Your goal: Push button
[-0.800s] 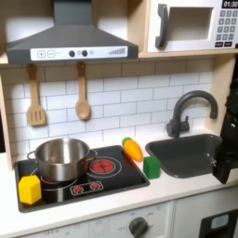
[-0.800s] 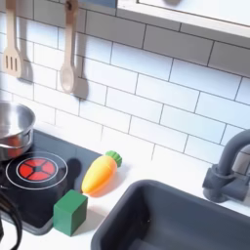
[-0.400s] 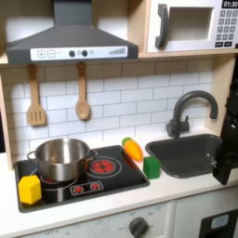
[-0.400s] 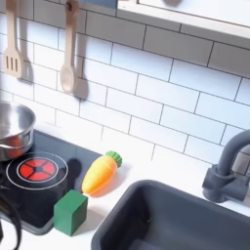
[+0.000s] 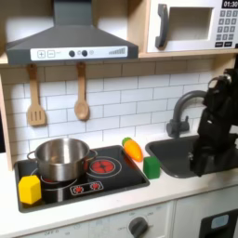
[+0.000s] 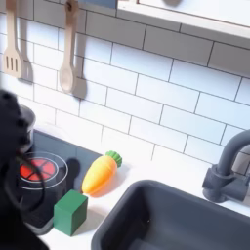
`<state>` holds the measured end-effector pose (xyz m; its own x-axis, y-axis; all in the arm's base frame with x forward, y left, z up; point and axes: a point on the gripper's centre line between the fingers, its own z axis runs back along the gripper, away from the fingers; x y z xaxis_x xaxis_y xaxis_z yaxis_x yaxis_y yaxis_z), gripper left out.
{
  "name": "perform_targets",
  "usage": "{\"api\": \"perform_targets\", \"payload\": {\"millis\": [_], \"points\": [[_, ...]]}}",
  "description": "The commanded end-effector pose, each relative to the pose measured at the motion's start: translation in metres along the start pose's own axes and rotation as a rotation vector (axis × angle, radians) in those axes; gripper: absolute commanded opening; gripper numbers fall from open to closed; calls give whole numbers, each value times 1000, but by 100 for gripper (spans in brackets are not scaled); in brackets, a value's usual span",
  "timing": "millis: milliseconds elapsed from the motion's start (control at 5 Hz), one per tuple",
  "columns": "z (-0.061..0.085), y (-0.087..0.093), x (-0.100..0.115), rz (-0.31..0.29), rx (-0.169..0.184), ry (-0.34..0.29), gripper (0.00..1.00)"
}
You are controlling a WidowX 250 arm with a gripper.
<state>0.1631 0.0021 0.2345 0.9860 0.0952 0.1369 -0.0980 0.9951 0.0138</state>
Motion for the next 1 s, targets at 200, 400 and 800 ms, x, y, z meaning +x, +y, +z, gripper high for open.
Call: {"api": "perform_targets", "payload": {"millis": [200, 400, 800], "points": [[-4, 29, 56, 107, 27, -74, 0], [0, 39, 75, 140, 30, -122, 0], [28, 57, 112, 168, 45, -261, 0]]}}
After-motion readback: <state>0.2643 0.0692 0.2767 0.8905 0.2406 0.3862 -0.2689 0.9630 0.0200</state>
